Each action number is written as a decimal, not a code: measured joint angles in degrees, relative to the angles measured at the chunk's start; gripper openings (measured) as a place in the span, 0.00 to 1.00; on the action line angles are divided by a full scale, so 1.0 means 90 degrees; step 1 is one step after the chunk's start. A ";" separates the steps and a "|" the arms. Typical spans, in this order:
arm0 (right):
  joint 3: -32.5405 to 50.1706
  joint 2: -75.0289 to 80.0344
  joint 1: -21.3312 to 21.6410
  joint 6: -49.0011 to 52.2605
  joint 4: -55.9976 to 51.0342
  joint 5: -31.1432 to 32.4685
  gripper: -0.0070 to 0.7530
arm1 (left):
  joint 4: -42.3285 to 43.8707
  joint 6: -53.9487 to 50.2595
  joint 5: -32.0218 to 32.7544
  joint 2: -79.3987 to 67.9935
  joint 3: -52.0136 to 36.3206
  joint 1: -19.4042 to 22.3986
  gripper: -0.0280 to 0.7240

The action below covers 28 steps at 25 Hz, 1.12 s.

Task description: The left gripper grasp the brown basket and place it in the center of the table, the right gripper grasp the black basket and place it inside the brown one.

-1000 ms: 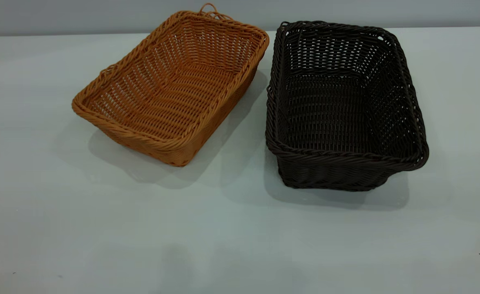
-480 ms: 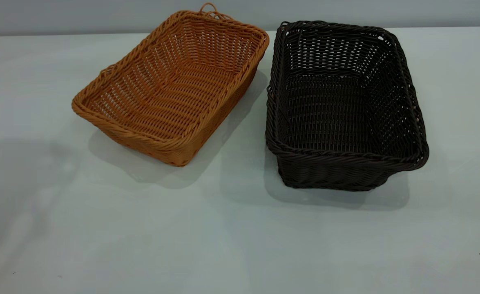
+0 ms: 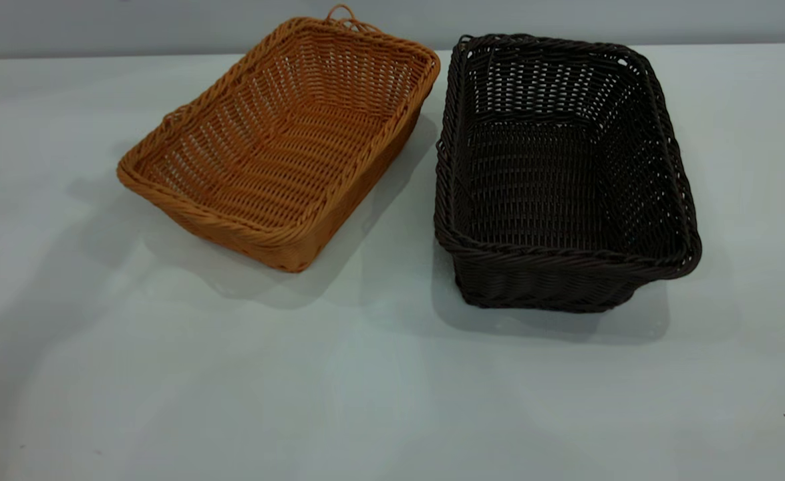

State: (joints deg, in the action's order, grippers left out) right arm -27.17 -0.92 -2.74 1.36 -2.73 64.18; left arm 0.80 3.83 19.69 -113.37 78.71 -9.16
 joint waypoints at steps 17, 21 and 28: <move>-0.0034 0.1062 0.0000 0.0483 -0.0139 -0.0185 0.78 | -0.0213 0.0812 0.0243 -0.2137 0.1685 -0.0463 0.65; -0.0387 0.2096 0.0000 0.0483 -0.0192 -0.0344 0.78 | -0.0213 0.0812 0.0125 -0.2392 0.1685 -0.0519 0.65; -0.1080 0.4201 0.0000 0.0262 -0.0745 -0.0610 0.78 | -0.0207 0.0812 -0.0155 -0.2815 0.1784 -0.0531 0.65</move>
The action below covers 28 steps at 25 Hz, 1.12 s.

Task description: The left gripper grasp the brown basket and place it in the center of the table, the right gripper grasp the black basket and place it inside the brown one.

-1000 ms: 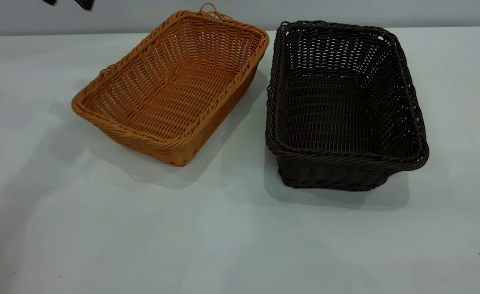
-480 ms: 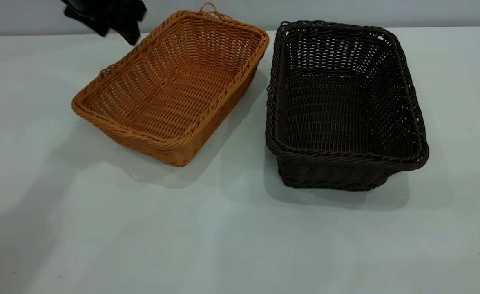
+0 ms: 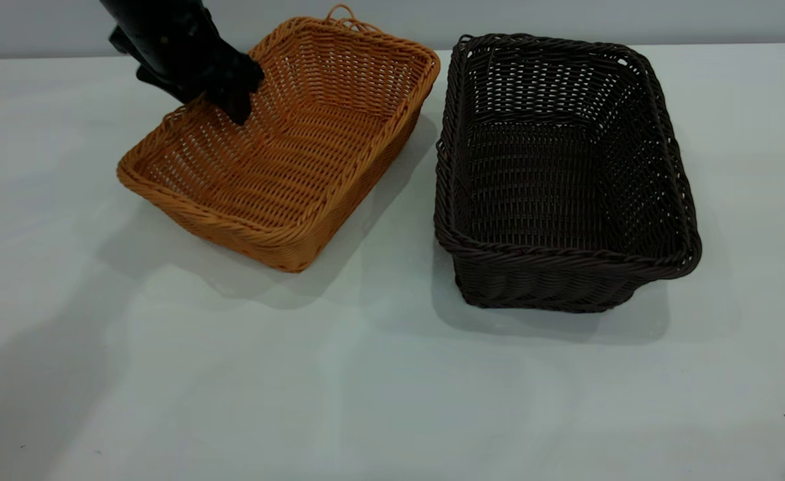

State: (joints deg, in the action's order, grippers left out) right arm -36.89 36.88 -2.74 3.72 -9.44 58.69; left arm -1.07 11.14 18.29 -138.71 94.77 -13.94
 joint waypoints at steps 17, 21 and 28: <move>-0.0105 0.4839 0.0000 -0.0626 -0.3460 -0.1346 0.78 | -0.0099 0.0000 -0.0429 0.0117 0.0007 0.0009 0.14; -0.0107 0.5795 0.0000 -0.1032 -0.4425 -0.1522 0.78 | -0.0011 0.0021 -0.0393 0.0540 0.0007 0.0020 0.14; -0.0146 0.7293 0.0000 -0.1764 -0.6430 -0.2085 0.78 | 0.0060 0.0027 -0.0346 0.0962 0.0007 0.0103 0.14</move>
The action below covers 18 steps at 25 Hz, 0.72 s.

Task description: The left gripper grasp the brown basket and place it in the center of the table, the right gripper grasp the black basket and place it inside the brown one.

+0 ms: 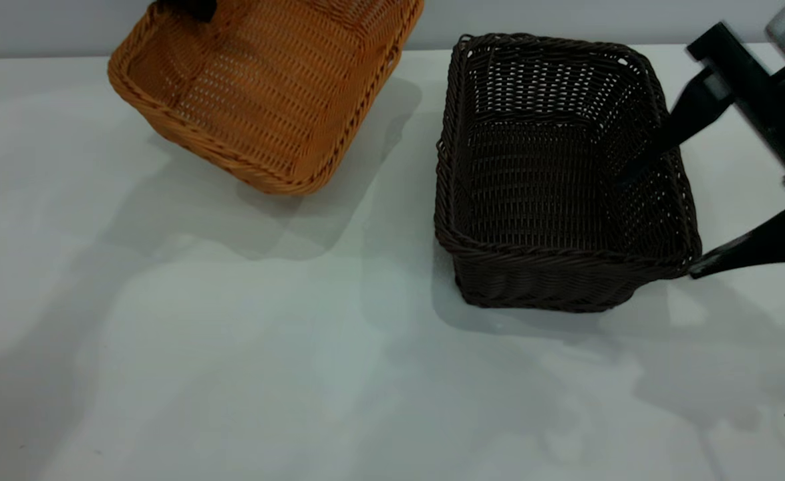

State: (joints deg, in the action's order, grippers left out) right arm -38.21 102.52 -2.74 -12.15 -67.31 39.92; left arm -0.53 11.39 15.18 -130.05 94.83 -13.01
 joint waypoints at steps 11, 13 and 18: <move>-0.0159 0.1416 -0.0279 -0.1211 -0.1898 -0.0217 0.78 | 0.0000 0.0007 -0.0104 0.0008 0.0000 0.0000 0.14; -0.0302 0.1618 -0.0448 -0.1395 -0.2226 -0.0232 0.78 | 0.0000 0.0017 -0.0104 0.0008 0.0000 0.0000 0.14; -0.0596 0.1934 -0.0746 -0.1617 -0.2618 -0.0526 0.78 | 0.0000 0.0121 -0.0109 0.0008 0.0000 0.0000 0.14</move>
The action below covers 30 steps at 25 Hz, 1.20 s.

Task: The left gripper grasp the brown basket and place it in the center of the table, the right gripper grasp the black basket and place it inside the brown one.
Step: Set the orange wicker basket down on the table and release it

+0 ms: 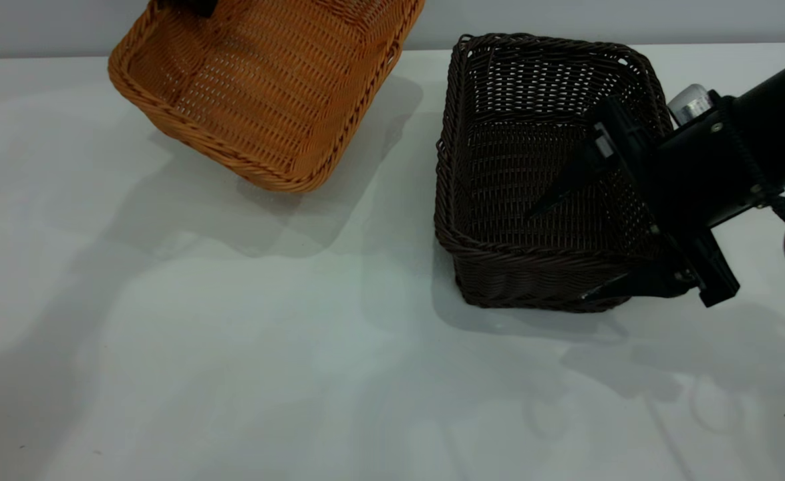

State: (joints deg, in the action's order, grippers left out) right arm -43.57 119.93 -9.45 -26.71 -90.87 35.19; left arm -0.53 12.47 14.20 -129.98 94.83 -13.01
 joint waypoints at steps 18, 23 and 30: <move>-0.0082 0.0064 0.0491 -0.0488 -0.0287 -0.1974 0.14 | 0.0058 0.0080 0.0070 0.0015 0.0000 0.0041 0.14; -0.0088 0.0002 0.1649 -0.1358 -0.0032 -0.1820 0.11 | 0.0006 0.0410 0.0462 0.0065 0.0000 0.0029 0.14; -0.0875 -0.0565 0.3547 -0.2433 0.0304 -0.0578 0.11 | -0.0148 0.2029 0.1317 0.0104 0.0000 -0.0291 0.14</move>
State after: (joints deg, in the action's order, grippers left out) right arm -51.45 114.84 22.47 -48.60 -88.14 29.99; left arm -1.86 30.73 26.05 -129.05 94.83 -15.63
